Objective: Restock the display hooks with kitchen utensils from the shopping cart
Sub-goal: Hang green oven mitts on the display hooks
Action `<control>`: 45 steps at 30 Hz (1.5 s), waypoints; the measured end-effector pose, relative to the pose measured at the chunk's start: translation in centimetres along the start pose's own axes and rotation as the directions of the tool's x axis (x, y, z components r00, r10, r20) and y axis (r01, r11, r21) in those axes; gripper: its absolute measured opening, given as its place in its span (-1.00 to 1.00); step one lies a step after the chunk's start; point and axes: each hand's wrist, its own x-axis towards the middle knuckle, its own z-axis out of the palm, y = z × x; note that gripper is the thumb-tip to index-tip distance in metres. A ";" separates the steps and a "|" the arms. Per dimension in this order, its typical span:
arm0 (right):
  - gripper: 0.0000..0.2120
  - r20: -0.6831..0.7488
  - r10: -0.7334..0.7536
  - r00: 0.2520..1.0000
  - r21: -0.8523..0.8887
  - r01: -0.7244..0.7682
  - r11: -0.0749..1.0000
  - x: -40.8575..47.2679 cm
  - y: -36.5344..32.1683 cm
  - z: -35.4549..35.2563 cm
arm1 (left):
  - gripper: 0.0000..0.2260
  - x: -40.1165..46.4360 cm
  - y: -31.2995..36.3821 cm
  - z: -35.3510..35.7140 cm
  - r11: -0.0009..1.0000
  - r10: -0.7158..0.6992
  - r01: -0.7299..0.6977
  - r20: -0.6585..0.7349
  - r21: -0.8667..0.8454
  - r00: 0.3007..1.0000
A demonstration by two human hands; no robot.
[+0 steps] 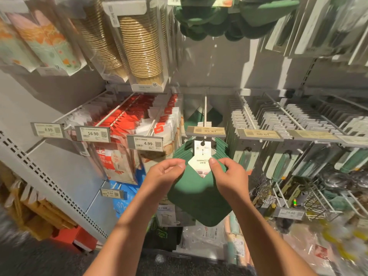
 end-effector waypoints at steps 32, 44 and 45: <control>-0.80 -0.090 0.478 0.874 0.013 -0.479 0.878 -8.7 11.6 -3.3 | -0.64 -1.9 -8.1 4.2 0.913 -0.187 0.087 0.220 0.399 0.957; -0.67 -0.243 0.658 0.713 0.193 -0.629 0.753 -19.8 19.0 -16.7 | -0.73 -7.7 -13.0 20.3 0.835 -0.343 0.101 0.368 0.541 0.864; -0.68 -0.263 0.663 0.701 0.202 -0.632 0.748 -20.9 19.3 -17.8 | -0.73 -8.3 -13.2 21.8 0.833 -0.349 0.087 0.397 0.546 0.849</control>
